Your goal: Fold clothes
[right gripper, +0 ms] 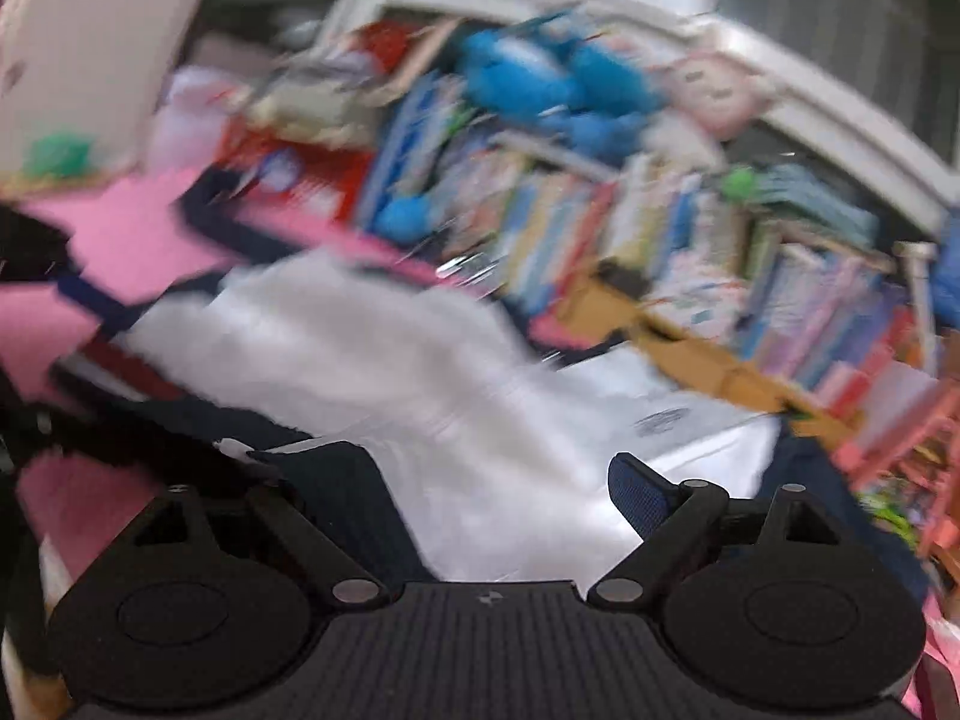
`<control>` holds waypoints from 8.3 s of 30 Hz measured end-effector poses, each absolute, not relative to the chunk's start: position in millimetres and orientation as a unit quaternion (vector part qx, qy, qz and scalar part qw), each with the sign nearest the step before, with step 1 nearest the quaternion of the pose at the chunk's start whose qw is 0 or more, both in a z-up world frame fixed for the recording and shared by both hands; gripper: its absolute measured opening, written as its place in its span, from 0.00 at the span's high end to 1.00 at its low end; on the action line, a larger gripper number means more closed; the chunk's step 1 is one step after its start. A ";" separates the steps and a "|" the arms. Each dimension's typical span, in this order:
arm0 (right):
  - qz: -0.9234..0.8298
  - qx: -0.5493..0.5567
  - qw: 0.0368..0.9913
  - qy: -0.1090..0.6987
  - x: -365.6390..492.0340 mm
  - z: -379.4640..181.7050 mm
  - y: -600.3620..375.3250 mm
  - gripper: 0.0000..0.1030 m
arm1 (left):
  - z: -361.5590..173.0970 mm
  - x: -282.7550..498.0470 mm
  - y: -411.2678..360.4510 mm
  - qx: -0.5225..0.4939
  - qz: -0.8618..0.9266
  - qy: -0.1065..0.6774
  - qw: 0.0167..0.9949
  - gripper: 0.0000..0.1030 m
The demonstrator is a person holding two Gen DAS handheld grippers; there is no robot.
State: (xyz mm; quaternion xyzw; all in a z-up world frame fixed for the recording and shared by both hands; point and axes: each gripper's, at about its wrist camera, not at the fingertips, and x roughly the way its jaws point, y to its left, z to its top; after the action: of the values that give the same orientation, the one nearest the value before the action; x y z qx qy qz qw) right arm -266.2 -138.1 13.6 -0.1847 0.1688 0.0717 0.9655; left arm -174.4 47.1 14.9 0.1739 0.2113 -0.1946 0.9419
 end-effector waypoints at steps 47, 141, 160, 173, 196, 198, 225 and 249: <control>0.351 0.106 0.904 0.222 -300.8 82.4 -245.0 0.03 | 82.6 -178.3 174.6 -0.181 -0.407 0.255 0.858 0.02; 0.034 -0.025 0.921 0.386 148.7 -27.1 -27.6 0.05 | 52.8 134.5 436.1 -0.069 0.237 0.265 0.932 0.96; 0.028 0.016 0.940 0.340 190.0 -26.2 -19.2 0.90 | 47.9 141.2 450.8 -0.084 0.260 0.262 0.926 0.76; 0.186 -0.020 0.936 0.297 80.5 3.9 -47.1 0.26 | 63.6 78.9 374.7 -0.067 0.023 0.233 0.970 0.53; -0.142 0.041 0.958 0.245 -82.7 -1.0 -348.7 0.18 | 66.0 47.0 144.5 -0.001 -0.155 0.304 0.940 0.52; -0.199 0.048 0.952 0.228 -82.5 -2.2 -379.1 0.18 | 54.5 41.2 119.6 -0.002 -0.181 0.322 0.929 0.52; -0.389 -0.048 0.918 0.067 -111.2 23.1 -511.0 0.79 | 8.3 33.8 86.0 0.050 -0.141 0.335 0.930 0.25; -0.028 0.018 0.947 0.321 -39.0 -45.3 -380.4 0.35 | 9.6 34.2 93.1 0.054 -0.154 0.339 0.927 0.21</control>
State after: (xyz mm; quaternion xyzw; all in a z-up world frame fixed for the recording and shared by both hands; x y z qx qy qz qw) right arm -39.0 -380.4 -45.3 0.0182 0.3209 -0.0279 0.9465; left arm 34.2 93.0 9.6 0.0535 0.3387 -0.1535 0.9267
